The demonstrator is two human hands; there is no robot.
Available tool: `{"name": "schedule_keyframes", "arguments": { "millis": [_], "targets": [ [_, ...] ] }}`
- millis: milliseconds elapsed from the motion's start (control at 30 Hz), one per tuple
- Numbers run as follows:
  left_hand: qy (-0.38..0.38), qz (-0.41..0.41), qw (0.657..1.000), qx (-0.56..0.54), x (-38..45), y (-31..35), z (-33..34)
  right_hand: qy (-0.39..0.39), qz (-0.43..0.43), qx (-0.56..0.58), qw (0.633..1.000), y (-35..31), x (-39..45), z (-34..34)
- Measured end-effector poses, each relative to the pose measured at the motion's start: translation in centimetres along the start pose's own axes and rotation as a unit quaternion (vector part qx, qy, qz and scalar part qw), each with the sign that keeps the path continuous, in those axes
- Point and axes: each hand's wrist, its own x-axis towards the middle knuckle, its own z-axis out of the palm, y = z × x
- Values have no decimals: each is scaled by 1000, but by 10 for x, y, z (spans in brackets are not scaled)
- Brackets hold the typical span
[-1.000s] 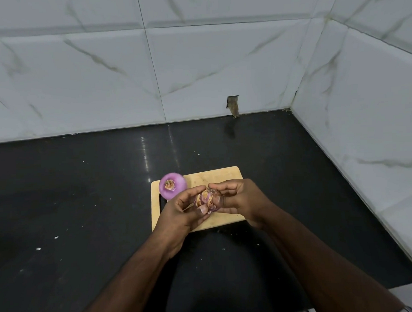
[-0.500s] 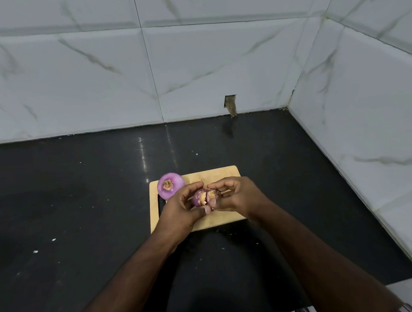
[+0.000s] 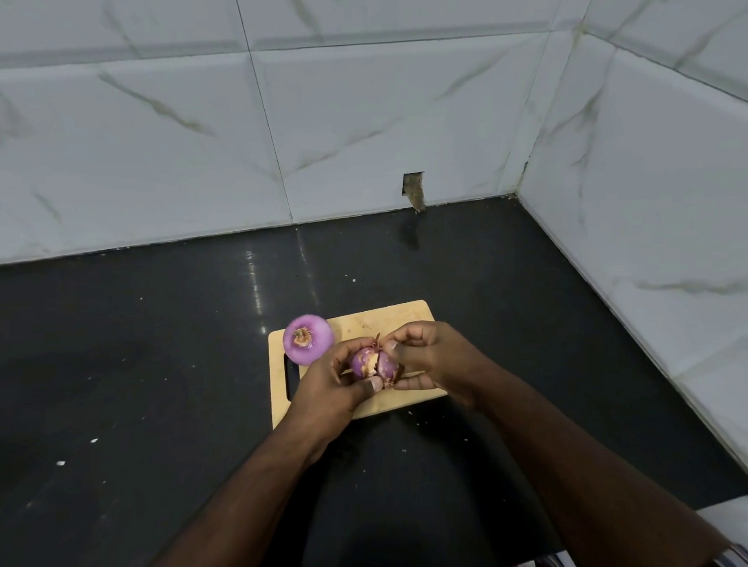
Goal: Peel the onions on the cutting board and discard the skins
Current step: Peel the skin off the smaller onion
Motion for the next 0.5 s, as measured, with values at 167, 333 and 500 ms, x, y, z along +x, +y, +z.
{"name": "schedule_keyframes", "arguments": {
  "millis": [167,333,500],
  "targets": [
    [-22,-2,1000,-13,2,2,0,11,30,31,999,-3,1,-1],
    [-40,-5,999,-13,1,-4,-6,27,59,53,997,-4,-1,1],
    [-55,-6,997,-54,0,-4,-6,62,35,15,997,-1,2,4]
  ]
}}
